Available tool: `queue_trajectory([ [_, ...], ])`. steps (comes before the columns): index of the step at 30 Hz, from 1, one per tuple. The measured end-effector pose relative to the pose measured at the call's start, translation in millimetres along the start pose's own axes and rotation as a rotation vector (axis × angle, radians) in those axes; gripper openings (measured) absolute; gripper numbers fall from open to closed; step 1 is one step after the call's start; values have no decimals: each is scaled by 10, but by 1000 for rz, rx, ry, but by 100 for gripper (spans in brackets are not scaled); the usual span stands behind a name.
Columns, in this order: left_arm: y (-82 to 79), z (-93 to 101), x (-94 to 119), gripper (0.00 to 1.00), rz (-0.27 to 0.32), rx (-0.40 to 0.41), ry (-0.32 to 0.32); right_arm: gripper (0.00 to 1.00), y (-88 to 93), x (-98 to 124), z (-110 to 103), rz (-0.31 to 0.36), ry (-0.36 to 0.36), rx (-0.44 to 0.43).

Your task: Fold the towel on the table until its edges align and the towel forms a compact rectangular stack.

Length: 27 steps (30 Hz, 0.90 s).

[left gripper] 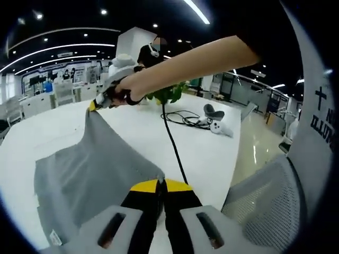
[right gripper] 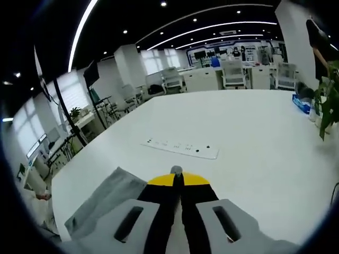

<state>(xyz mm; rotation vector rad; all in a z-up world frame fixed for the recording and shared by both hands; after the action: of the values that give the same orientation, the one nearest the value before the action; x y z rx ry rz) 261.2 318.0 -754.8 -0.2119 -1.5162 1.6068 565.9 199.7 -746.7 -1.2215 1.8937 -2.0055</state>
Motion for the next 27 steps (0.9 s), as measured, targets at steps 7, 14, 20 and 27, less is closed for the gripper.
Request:
queue_trajectory([
  [7, 37, -126, 235, 3, 10, 27, -62, 0, -134, -111, -198, 17, -33, 3],
  [14, 105, -231, 468, 3, 28, 78, -130, 0, -252, -215, -428, 32, -88, 5],
  [20, 168, -310, 608, 3, 18, 143, -186, 0, -338, -327, -632, 43, -124, 6],
  [27, 187, -386, 798, 3, 29, 158, -236, 0, -410, -414, -834, 61, -149, -10],
])
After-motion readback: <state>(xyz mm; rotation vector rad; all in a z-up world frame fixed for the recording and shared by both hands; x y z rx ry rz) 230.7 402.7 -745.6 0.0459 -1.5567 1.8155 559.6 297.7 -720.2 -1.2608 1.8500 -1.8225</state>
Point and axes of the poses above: the point that each gripper's makers call its tool centre point, and the gripper's own axes: x roughly backward along the fingers, z roughly to its right, y roughly out of its underside, the point moved 9 cm from there along x, roughly backward along the fingers, and after that the axes turned 9 degrees about x, right-handed, at the moved point
